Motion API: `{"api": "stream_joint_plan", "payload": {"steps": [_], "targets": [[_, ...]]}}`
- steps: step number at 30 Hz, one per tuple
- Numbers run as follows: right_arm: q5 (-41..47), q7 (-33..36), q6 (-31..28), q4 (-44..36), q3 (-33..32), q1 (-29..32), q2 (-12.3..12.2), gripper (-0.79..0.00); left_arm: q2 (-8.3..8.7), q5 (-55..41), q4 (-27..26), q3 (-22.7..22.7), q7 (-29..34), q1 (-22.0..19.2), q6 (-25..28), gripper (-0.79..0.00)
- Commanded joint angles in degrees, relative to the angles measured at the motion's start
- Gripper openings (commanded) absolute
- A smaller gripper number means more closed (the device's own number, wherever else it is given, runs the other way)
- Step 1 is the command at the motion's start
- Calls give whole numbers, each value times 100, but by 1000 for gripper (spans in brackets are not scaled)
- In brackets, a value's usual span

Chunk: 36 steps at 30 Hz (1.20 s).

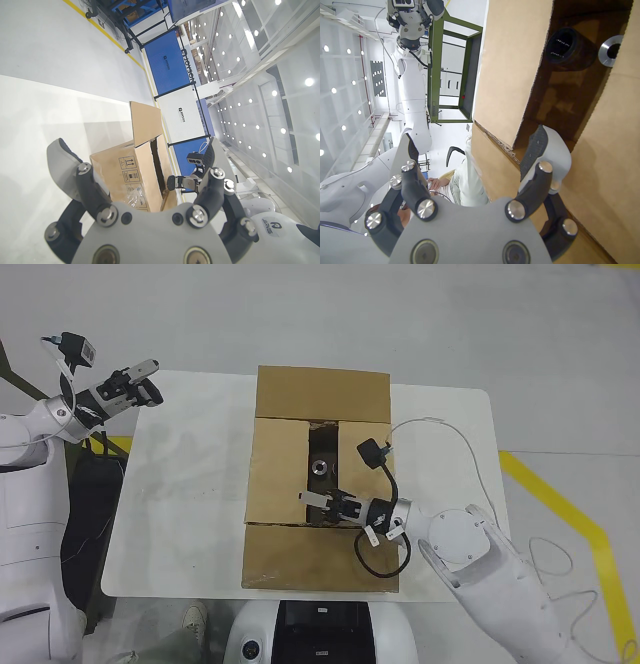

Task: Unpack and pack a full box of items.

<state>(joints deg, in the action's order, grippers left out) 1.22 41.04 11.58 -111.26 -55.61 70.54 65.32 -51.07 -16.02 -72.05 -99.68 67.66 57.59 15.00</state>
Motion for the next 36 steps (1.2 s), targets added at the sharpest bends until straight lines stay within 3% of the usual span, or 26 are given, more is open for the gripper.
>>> {"api": "stream_joint_plan", "payload": {"steps": [1, 10, 24, 36], "targets": [[-1, 0, 0, 0, 0, 0, 0, 0, 0, 0, 0, 0, 0, 0, 0, 0], [-79, -136, 23, 96, 64, 16, 14, 0, 0, 0, 0, 0, 0, 0, 0, 0], [287, -167, 179, 991, 686, -752, 275, 0, 0, 0, 0, 0, 0, 0, 0, 0], [1313, 21, -786, 1598, 726, -933, 434, 0, 0, 0, 0, 0, 0, 0, 0, 0]]}}
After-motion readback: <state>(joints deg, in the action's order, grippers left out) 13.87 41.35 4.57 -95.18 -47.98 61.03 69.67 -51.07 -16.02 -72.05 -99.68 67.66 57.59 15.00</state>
